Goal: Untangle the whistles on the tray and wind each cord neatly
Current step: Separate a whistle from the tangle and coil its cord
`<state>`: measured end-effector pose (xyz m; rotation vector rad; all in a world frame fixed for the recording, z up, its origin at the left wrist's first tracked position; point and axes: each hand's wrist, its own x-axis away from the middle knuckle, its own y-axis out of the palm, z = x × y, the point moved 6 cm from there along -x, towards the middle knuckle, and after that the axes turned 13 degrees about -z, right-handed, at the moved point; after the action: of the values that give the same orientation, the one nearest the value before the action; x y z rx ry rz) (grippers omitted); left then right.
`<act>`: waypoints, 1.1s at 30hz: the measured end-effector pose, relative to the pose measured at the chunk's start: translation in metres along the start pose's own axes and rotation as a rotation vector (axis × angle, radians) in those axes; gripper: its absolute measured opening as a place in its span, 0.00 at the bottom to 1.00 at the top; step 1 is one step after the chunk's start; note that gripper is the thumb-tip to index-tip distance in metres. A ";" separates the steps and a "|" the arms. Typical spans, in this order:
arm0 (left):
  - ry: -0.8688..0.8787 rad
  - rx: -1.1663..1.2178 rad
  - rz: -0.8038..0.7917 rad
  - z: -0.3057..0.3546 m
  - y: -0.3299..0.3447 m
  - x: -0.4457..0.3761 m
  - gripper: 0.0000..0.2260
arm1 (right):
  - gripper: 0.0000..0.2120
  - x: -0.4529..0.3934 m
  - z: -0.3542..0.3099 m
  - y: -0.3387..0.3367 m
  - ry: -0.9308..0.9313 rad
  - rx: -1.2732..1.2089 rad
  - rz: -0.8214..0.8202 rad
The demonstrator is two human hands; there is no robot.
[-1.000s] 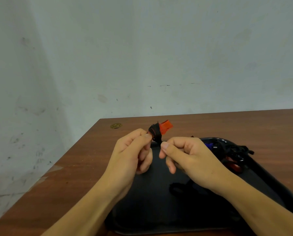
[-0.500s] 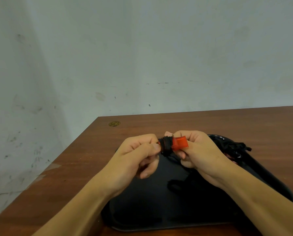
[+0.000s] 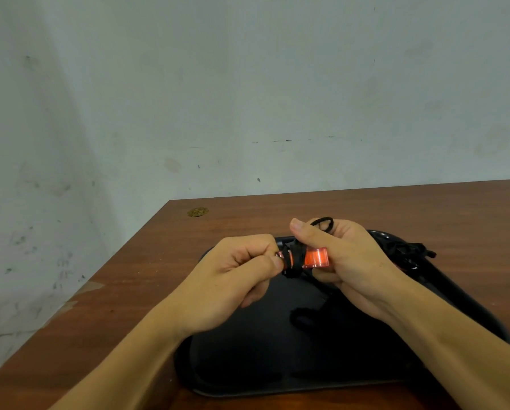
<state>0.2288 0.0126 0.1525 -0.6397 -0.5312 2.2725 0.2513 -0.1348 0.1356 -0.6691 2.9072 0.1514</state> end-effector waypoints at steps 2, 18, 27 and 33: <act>-0.011 -0.008 -0.004 0.001 -0.001 -0.001 0.17 | 0.15 -0.001 -0.001 0.000 -0.004 -0.006 -0.007; -0.124 -0.386 0.272 -0.012 -0.018 0.003 0.15 | 0.08 0.008 -0.013 0.018 -0.303 0.560 -0.116; -0.134 -0.125 0.520 -0.013 -0.021 0.008 0.19 | 0.08 0.012 -0.019 0.018 -0.346 0.806 -0.034; -0.104 -0.004 0.610 -0.011 -0.019 0.008 0.17 | 0.09 0.003 -0.011 0.013 -0.276 0.205 -0.059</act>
<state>0.2399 0.0330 0.1518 -0.7644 -0.4266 2.8891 0.2419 -0.1259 0.1471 -0.6414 2.5915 -0.0571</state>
